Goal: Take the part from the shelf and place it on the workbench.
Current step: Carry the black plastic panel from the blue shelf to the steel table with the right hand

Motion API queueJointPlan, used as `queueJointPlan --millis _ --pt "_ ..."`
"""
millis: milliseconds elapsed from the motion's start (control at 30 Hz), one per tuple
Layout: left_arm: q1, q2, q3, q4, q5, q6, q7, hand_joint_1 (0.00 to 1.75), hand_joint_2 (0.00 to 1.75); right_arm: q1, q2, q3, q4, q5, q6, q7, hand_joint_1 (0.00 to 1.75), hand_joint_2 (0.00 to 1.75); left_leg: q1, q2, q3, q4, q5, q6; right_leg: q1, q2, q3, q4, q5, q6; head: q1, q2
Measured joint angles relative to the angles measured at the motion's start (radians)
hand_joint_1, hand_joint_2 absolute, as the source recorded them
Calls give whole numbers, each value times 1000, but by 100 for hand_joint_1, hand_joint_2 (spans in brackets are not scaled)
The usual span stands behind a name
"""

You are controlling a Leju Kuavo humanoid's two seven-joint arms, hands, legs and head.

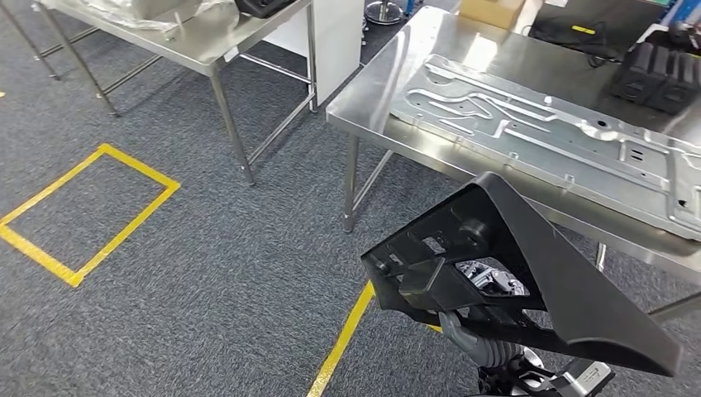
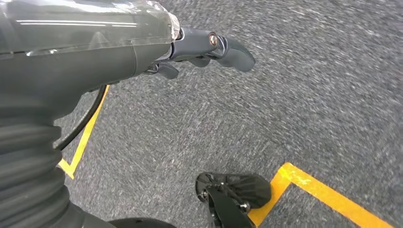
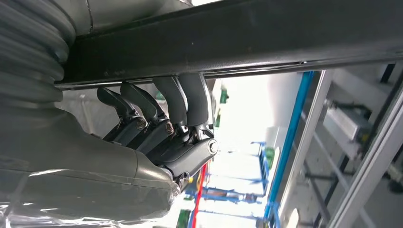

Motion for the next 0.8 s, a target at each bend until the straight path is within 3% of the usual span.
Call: queueJointPlan --millis 33,100,167,233,300,367,433,467,500,533,600,667,733,800 --pt "-1 0 0 0 1 0 0 0 175 -2 0 0 2 0 1 -1 175 175 -1 9 3 0 -2 -2 2 -15 38 -74 34 -6 0 0" --pt "0 -1 0 0 1 0 0 0 175 -11 0 0 5 -1 1 -2 175 175 -6 25 8 1 -7 -9 14 -53 98 -191 69 -20 0 0" --pt "-1 -1 0 0 1 0 0 0 175 -18 0 2 6 -3 1 -2 175 175 -11 42 10 -1 -10 -17 23 -62 108 -221 68 -29 0 0" --pt "-3 -1 0 0 1 0 0 0 175 -19 -1 3 6 -4 3 -3 175 175 -11 51 15 -1 -15 -27 19 -41 108 -228 73 -37 0 0" --pt "-3 -1 0 0 3 -2 -1 0 175 -20 0 4 7 -2 7 -5 175 175 -9 18 0 42 -49 -36 11 -21 112 -237 79 -46 0 0" --pt "0 -1 0 0 4 -3 -3 0 175 -22 0 9 7 4 12 -8 175 175 -5 -26 -59 166 -113 -40 8 1 113 -240 81 -53 0 0" --pt "5 -1 0 0 5 -5 -4 0 175 -22 0 13 10 11 16 -10 175 175 -4 -38 -115 276 -147 -43 9 25 112 -238 81 -55 0 0" --pt "6 -1 0 0 4 -6 -5 0 175 -22 0 13 11 12 16 -10 175 175 -3 -40 -122 282 -134 -43 9 38 112 -237 81 -55 0 0" --pt "6 -1 0 0 4 -6 -5 0 175 -22 0 14 12 13 16 -10 175 175 -3 -41 -110 248 -103 -43 9 51 113 -235 81 -54 0 0" --pt "5 -1 0 0 3 -7 -4 0 175 -23 0 14 13 13 16 -10 175 175 -1 -50 -84 183 -60 -41 9 64 113 -232 79 -52 0 0" --pt "4 -1 0 0 1 -8 -1 0 175 -24 0 14 12 14 16 -9 175 175 2 -90 -32 59 -5 -36 9 87 110 -223 77 -45 0 0" --pt "3 0 0 0 -1 -9 3 0 175 -25 0 14 12 15 15 -7 175 175 0 -112 -17 18 3 -28 8 105 102 -218 78 -34 0 0" --pt "2 -1 0 0 -1 -11 4 0 175 -23 0 14 11 17 16 -3 175 175 -1 -94 -16 13 10 -17 5 114 96 -219 81 -22 0 0" --pt "1 -1 0 0 -1 -13 4 0 175 -22 0 14 8 17 16 0 175 175 0 -74 -14 2 17 -3 6 75 81 -189 60 -11 0 0"
